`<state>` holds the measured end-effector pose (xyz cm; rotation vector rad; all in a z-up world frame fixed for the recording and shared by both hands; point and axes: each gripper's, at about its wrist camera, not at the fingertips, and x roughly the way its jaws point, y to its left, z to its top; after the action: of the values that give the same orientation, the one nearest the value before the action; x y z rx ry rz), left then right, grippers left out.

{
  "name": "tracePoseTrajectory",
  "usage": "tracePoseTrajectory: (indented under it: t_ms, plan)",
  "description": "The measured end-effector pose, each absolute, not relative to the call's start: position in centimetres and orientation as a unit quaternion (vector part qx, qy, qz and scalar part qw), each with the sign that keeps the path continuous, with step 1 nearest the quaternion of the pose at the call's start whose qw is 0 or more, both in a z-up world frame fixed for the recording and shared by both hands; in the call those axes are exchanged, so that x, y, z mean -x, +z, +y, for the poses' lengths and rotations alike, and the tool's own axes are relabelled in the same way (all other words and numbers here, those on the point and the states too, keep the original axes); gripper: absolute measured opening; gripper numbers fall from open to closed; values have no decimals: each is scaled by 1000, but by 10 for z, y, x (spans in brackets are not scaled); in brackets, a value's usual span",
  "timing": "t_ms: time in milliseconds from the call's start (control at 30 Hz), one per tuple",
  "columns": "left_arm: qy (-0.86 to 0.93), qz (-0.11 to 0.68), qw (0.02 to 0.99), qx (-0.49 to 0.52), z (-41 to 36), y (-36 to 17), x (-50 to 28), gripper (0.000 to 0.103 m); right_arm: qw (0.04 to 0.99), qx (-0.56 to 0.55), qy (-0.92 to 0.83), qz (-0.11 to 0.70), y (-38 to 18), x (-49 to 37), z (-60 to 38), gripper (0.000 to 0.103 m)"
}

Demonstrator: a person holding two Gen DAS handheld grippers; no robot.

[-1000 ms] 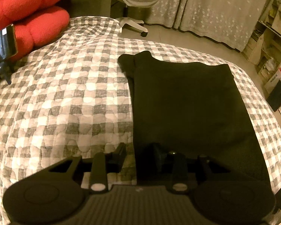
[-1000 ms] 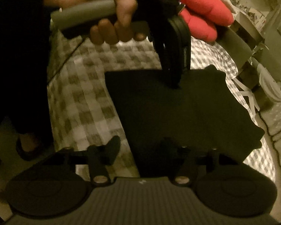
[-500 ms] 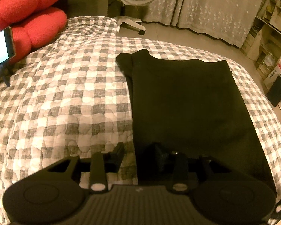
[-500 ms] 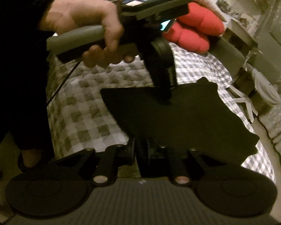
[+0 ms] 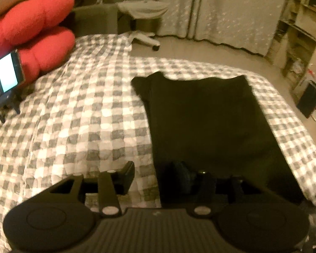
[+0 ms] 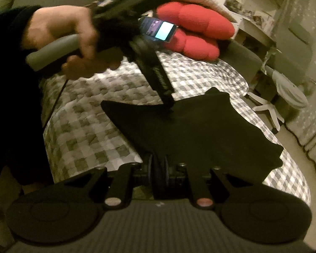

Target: Fold clothes

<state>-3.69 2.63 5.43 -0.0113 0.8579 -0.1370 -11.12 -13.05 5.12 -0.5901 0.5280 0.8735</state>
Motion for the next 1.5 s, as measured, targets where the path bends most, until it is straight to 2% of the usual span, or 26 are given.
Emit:
tracePoseTrajectory:
  t_ms: [167,267,433,533,700,800,900,1000,1067,1133,1167,1200,1300,1500]
  plan:
    - [-175,379,908,24,41,84,55,66,840,261,404,251,55,104,-135,12]
    - [-206,344,916,29,55,98,66,68,843,257,399,253,56,101,-137,12]
    - [-260,326,909,-19,45,97,79,69,846,254,393,255,56,95,-137,12]
    - [-299,302,902,-80,29,92,93,74,847,253,393,254,57,93,-137,12]
    - [-342,269,884,-172,5,83,115,74,849,249,391,255,57,90,-139,12]
    - [-341,275,874,-211,-6,71,118,74,848,251,390,258,56,89,-139,12]
    - [-325,288,862,-263,-17,57,118,65,846,253,390,261,56,89,-138,12]
    - [-301,304,852,-302,-23,45,116,46,846,253,391,260,57,90,-137,12]
    - [-293,316,850,-303,-22,44,115,26,845,256,392,260,57,92,-137,12]
    - [-295,324,852,-288,-18,47,114,15,843,263,391,261,56,93,-137,12]
    - [-294,323,853,-286,-17,48,114,12,842,269,390,260,55,95,-137,13]
    - [-294,322,854,-285,-16,49,114,12,841,274,389,258,54,97,-137,19]
    - [-293,320,856,-281,-13,51,116,12,834,278,398,261,54,102,-141,28]
    - [-287,322,859,-276,-13,52,111,12,812,311,399,291,44,110,-155,35]
